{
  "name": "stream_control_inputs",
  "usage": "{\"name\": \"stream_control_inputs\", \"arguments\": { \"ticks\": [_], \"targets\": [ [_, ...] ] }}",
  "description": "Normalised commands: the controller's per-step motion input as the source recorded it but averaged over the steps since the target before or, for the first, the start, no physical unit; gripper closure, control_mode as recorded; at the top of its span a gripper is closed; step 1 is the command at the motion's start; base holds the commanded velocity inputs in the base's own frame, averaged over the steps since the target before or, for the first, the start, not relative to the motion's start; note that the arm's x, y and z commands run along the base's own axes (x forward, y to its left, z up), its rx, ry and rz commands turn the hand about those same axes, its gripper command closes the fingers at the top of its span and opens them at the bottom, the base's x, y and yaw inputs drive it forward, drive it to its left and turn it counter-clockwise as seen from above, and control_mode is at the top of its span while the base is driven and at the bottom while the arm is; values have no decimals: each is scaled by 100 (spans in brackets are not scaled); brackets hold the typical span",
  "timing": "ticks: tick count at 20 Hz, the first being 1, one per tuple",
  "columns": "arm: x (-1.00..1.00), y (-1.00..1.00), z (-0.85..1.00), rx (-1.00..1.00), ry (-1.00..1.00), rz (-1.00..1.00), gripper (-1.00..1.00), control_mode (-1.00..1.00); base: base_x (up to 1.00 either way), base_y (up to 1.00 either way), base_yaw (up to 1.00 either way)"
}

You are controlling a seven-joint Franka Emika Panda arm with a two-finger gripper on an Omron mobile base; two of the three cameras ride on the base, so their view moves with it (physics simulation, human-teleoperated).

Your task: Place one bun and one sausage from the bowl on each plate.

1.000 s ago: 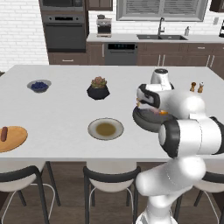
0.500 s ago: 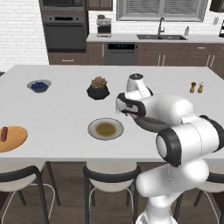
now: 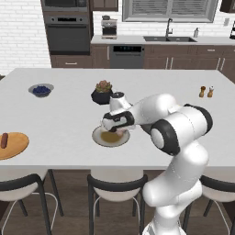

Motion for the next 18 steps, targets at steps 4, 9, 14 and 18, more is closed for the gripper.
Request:
{"name": "stream_control_inputs", "arguments": {
  "ticks": [4,9,14,18],
  "targets": [
    [21,27,-59,0,0,0,-100,-100,0,0,0],
    [1,0,-4,0,-5,0,-100,-100,0,0,0],
    [5,-3,9,4,-9,-3,-100,-100,0,0,0],
    [-3,-44,56,15,-7,-11,-100,-100,0,0,0]
  ]
}}
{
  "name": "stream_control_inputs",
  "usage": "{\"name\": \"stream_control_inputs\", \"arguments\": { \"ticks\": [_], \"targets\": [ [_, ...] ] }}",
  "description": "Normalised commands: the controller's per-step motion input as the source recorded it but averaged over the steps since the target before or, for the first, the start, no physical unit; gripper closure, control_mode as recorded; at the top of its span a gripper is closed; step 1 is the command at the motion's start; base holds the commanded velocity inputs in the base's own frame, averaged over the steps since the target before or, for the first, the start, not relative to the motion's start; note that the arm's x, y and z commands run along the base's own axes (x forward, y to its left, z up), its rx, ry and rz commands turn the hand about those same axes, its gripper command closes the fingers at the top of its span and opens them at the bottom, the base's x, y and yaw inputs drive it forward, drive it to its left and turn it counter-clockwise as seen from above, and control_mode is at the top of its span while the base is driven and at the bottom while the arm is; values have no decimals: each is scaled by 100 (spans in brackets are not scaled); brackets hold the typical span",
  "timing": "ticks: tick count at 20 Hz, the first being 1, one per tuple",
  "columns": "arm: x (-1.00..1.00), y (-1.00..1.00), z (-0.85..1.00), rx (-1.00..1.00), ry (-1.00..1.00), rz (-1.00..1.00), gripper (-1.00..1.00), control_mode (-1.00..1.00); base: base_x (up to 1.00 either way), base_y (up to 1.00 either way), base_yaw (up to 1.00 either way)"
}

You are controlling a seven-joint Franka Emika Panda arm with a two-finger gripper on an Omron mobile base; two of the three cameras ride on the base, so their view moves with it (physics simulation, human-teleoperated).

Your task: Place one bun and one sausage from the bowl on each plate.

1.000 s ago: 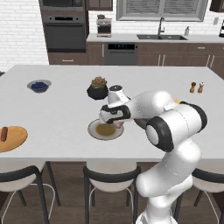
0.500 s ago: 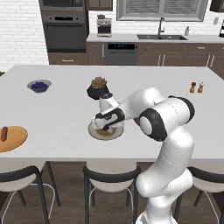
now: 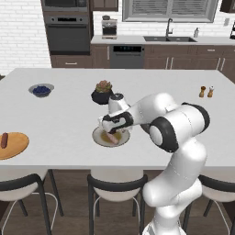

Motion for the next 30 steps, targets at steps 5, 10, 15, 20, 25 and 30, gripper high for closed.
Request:
{"name": "stream_control_inputs", "arguments": {
  "ticks": [5,10,15,20,25,30],
  "targets": [
    [-35,-100,87,26,-2,-31,-100,-100,0,0,0],
    [-10,-100,87,16,5,-44,-100,-100,0,0,0],
    [0,-100,65,3,12,-40,-100,-100,0,0,0],
    [10,-100,23,-1,13,-30,-100,-100,0,0,0],
    [23,-100,-6,-5,12,-15,-100,-100,0,0,0],
    [3,-55,-1,3,-6,-1,-100,-100,0,0,0]
  ]
}}
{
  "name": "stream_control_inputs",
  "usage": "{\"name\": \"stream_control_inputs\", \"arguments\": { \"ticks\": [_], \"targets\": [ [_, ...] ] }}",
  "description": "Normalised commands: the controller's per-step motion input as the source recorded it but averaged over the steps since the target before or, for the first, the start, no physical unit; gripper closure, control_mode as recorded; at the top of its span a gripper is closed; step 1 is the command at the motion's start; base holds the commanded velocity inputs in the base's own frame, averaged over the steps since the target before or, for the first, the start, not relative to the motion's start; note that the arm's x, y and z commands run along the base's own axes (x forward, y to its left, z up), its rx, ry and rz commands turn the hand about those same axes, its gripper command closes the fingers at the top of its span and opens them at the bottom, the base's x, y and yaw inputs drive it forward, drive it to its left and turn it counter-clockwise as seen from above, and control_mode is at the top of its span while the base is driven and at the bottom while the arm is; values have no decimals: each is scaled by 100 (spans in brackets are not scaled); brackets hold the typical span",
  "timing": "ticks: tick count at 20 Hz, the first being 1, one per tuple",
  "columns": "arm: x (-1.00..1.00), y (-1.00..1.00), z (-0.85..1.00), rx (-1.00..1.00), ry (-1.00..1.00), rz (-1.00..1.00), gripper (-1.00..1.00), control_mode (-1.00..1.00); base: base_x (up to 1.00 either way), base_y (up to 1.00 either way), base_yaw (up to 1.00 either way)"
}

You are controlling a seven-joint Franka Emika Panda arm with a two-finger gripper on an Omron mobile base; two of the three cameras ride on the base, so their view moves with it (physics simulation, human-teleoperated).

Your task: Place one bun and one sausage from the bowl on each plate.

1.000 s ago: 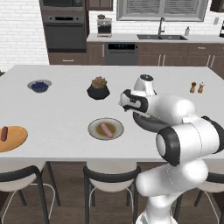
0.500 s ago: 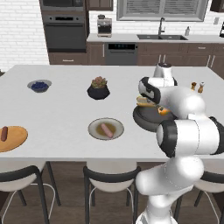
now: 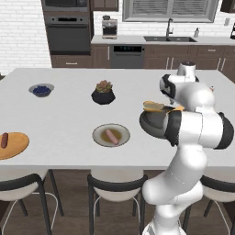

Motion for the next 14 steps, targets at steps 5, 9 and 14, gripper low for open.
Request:
{"name": "stream_control_inputs", "arguments": {
  "ticks": [5,9,14],
  "targets": [
    [7,-72,-22,-7,-1,5,-100,-100,0,0,0],
    [1,-9,-22,-15,-17,0,-100,-100,0,0,0],
    [16,37,-4,-9,-3,-3,-100,-100,0,0,0]
  ]
}}
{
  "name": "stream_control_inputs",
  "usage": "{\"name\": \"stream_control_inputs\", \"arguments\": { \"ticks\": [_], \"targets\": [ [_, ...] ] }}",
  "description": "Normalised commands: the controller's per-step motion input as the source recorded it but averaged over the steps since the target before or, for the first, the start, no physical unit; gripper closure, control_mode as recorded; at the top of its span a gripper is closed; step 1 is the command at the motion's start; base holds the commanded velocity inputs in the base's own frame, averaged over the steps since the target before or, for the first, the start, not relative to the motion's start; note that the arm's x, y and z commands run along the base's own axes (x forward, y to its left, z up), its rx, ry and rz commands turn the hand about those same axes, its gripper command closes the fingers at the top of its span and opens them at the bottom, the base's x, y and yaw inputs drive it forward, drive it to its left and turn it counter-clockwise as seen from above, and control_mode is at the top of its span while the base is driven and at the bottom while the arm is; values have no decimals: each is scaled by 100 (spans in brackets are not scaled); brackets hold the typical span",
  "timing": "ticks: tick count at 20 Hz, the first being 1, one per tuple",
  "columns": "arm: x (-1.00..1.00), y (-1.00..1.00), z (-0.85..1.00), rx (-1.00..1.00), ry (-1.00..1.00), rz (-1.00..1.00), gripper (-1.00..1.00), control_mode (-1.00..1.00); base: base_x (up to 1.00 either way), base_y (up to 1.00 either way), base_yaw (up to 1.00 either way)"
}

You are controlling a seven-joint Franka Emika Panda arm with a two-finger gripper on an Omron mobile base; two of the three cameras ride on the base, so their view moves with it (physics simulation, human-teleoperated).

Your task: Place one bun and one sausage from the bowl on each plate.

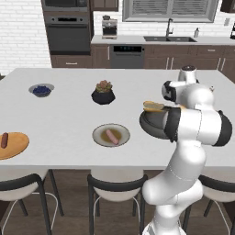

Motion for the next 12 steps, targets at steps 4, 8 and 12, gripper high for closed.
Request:
{"name": "stream_control_inputs", "arguments": {
  "ticks": [4,8,12],
  "targets": [
    [29,37,-11,-10,9,-4,-100,-100,0,0,0],
    [31,0,-19,-12,12,-4,-100,-100,0,0,0],
    [23,-19,-33,-11,3,-1,-100,-100,0,0,0]
  ]
}}
